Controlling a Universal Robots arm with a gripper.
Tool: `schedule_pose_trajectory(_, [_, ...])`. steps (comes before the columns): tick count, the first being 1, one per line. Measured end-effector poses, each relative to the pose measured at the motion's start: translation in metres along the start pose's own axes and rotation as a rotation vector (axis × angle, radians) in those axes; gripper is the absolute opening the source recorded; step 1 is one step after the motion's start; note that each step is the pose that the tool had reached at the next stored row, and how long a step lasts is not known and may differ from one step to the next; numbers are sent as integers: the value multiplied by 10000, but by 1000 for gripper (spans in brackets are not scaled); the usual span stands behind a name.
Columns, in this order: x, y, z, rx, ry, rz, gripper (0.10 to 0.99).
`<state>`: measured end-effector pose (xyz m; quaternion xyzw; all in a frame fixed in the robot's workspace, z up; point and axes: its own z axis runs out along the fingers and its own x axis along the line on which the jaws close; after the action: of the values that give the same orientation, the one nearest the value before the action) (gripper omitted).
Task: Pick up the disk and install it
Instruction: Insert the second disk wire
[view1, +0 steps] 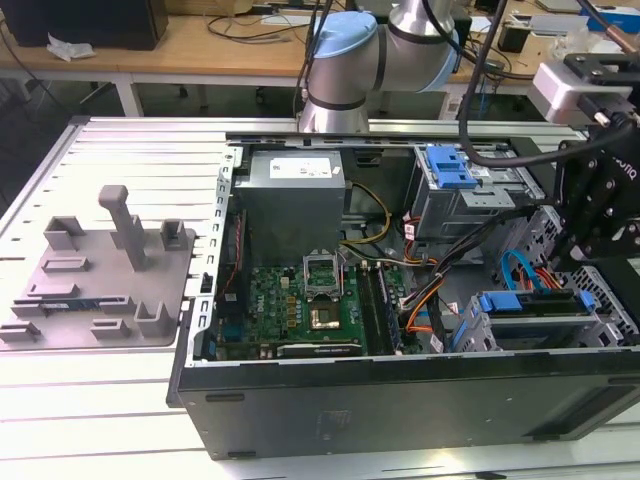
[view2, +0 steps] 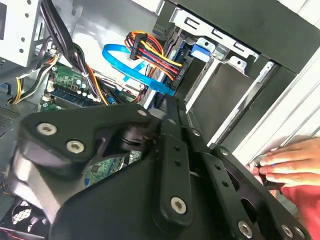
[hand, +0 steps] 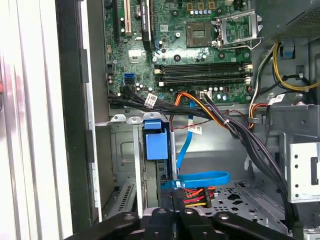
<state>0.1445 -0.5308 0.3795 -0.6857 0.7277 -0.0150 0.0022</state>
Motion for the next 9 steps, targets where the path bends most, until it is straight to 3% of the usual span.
schedule_pose_trajectory(1, [0,0,-1,1,1,-1,106])
schedule_pose_trajectory(9, [-1,0,-1,7,1,0,106])
